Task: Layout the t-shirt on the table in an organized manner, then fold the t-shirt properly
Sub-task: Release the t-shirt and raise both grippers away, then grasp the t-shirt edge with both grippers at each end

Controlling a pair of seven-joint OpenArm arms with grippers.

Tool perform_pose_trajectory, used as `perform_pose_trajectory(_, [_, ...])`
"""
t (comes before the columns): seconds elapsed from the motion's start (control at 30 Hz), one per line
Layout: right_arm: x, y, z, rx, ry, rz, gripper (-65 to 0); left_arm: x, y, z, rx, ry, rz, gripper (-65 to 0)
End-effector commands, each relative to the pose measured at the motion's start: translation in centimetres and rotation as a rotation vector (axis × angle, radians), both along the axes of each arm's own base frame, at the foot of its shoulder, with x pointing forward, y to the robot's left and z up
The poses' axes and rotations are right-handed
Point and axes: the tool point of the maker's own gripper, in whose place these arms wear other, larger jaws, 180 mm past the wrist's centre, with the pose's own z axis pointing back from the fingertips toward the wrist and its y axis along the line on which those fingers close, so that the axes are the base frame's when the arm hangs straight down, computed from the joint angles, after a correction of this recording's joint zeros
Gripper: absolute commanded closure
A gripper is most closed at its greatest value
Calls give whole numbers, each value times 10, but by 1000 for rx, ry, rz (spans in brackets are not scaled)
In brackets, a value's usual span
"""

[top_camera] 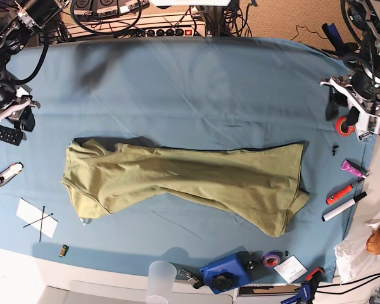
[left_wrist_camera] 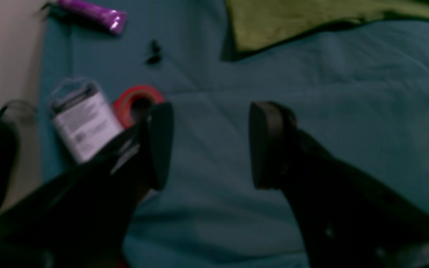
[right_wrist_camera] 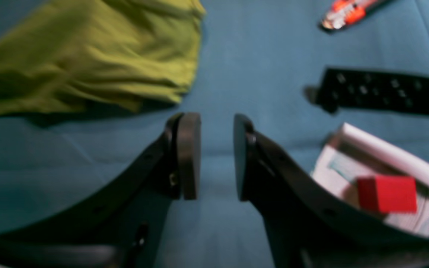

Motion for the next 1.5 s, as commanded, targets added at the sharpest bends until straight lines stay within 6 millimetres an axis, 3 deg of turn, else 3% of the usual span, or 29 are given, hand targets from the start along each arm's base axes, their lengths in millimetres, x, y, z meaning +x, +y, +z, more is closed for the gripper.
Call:
perform_pose_trajectory(0.0, [6,-6,12,-22,-39,5,-159,5,-1,7,-5,-42,-16,-304])
perform_pose_trajectory(0.27, [4,-14,-17,65,-25,-25,-165,20,-40,-28,-53,13,-137,-304])
perform_pose_trajectory(0.33, [3,-12,-22,69,-15,-9,-216,33,-53,-30,-24,-17,-175,-304])
perform_pose_trajectory(0.4, [3,-12,-24,74,-12,-12,-251,46,-62,-30,24,-53,-209,-304])
perform_pose_trajectory(0.67, [14,-9,-22,35,-30,11,-252,81,-78,-50,200,-24,-269,-304])
perform_pose_trajectory(0.83, [25,18,-46,-50,67,119,-252,89,-70,-73,246,38,-227,-304])
perform_pose_trajectory(1.2, [57,56,-74,-280,150,226,-252,106,-66,-60,242,-34,-214,-304])
perform_pose_trajectory(1.33, [66,61,-71,-289,126,200,-252,107,-69,-60,241,-33,-239,-304])
perform_pose_trajectory(1.47, [69,51,-68,-313,127,152,-252,105,-69,-64,239,-21,-243,-304])
